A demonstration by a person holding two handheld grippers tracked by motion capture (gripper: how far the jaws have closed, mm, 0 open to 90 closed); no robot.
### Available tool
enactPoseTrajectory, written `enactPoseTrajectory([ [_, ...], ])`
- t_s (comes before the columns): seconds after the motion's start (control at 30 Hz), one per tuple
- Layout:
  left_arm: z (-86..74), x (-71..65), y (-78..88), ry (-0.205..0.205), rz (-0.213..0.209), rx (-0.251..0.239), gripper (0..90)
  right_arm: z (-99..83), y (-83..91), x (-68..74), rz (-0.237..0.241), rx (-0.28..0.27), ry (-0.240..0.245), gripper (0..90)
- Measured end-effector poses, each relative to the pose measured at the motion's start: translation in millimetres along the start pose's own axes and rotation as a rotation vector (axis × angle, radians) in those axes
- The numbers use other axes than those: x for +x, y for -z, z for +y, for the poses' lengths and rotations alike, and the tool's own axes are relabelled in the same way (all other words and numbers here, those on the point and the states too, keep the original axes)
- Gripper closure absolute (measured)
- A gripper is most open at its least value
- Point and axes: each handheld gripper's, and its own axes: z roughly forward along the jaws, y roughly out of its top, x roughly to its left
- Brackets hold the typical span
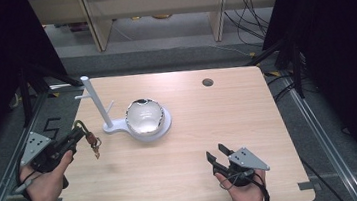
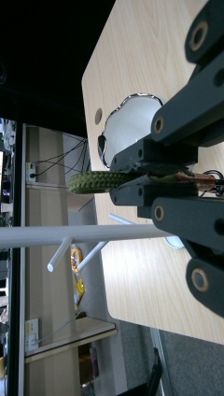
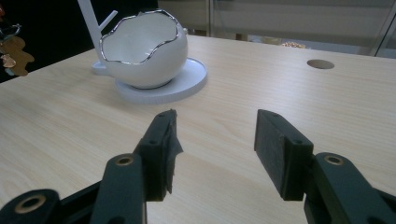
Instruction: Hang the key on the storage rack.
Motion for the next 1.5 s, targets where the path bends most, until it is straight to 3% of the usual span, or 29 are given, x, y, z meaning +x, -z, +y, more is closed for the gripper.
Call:
enactPoseTrajectory([
  [0.07, 0.3, 2.5, -0.1, -0.003, 0.019, 0.004, 83.3, 0.0, 2.1, -1.3, -0.003, 0.006, -0.001, 49.8],
  [0.1, 0.3, 2.5, -0.1, -0.003, 0.019, 0.004, 83.3, -0.9, 2.6, -0.5, 0.007, 0.018, -0.030, 49.8],
  [0.17, -0.1, 5.1, -0.8, -0.002, 0.034, 0.004, 83.3, -2.3, 3.1, -1.0, 0.000, 0.016, -0.040, 49.7],
  [0.27, -0.3, 6.9, -1.5, -0.006, 0.044, 0.009, 83.3, -3.5, 3.8, -3.5, 0.001, 0.015, -0.026, 49.6],
  [0.33, -0.5, 8.6, -2.8, -0.005, 0.053, 0.009, 83.4, -5.5, 4.2, -2.8, -0.002, 0.006, -0.055, 49.5],
  [0.53, 0.5, 14.5, -7.0, -0.005, 0.081, 0.021, 83.3, -8.3, 4.2, -6.9, 0.005, 0.002, -0.030, 49.4],
  [0.77, 2.9, 19.7, -14.4, -0.004, 0.103, 0.023, 83.3, -11.0, 3.7, -6.7, -0.006, 0.010, -0.034, 49.1],
  [1.13, 4.8, 26.4, -27.8, 0.000, 0.135, 0.038, 83.3, -12.9, 7.2, -6.5, -0.017, 0.030, -0.090, 48.4],
  [1.37, 8.4, 28.9, -32.9, -0.001, 0.145, 0.042, 83.3, -13.7, 5.9, -9.3, -0.015, 0.014, -0.056, 48.2],
  [1.5, 10.8, 30.8, -37.1, -0.004, 0.156, 0.048, 83.3, -14.6, 4.7, -8.6, 0.006, 0.012, -0.070, 48.1],
])
